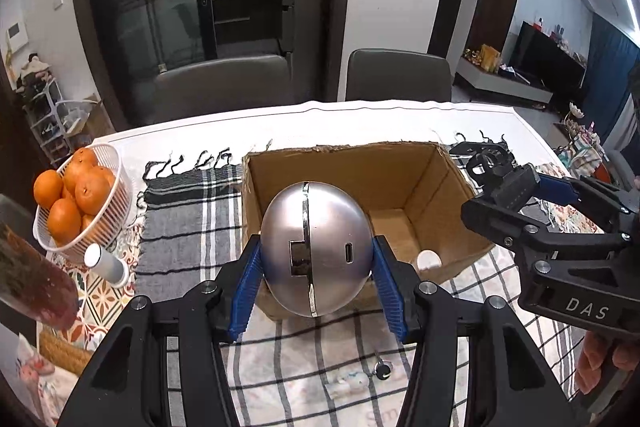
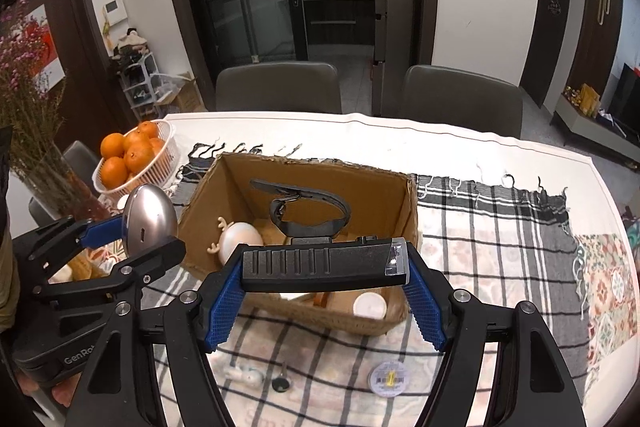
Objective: Organize rigid objects
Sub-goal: 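Carry the silver speaker and bike light with both tools over the box, then open both tools to drop the speaker and bike light into the box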
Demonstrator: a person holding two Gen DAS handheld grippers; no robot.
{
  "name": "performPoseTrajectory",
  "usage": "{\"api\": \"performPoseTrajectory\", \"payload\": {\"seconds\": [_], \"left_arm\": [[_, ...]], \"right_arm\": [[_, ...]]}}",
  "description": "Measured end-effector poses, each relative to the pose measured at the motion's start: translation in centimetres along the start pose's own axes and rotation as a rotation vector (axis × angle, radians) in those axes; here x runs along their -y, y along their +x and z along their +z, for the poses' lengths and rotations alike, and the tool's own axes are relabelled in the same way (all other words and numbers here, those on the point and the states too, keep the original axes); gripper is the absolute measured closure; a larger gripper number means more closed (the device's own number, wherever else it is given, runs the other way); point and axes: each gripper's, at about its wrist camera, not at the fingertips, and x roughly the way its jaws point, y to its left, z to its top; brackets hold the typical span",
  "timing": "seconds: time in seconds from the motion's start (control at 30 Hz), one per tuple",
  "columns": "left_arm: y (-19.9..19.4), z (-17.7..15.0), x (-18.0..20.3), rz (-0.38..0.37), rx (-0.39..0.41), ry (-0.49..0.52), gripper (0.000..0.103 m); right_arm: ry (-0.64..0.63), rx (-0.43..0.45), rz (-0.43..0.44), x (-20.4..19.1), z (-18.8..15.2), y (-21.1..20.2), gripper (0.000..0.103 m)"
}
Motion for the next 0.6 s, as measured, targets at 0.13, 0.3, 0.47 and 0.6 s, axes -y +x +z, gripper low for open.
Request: {"api": "performPoseTrajectory", "payload": {"seconds": [0.13,0.3,0.47,0.6], "left_arm": [[1.0,0.9,-0.1,0.003,-0.03,0.015,0.051],[2.8,2.1,-0.5,-0.022,-0.094,0.009,0.051],[5.2,2.6,-1.0,-0.04,-0.176,-0.012,0.051],[7.0,2.6,-1.3,-0.055,-0.233,-0.03,0.051]], "right_arm": [[0.005,-0.03,0.001,0.5,1.1,1.1,0.03],[0.019,-0.087,0.011,1.1,2.1,2.9,0.03],[0.026,-0.168,0.004,1.5,3.0,5.1,0.03],[0.042,-0.241,0.012,1.9,3.0,6.9,0.03]]}}
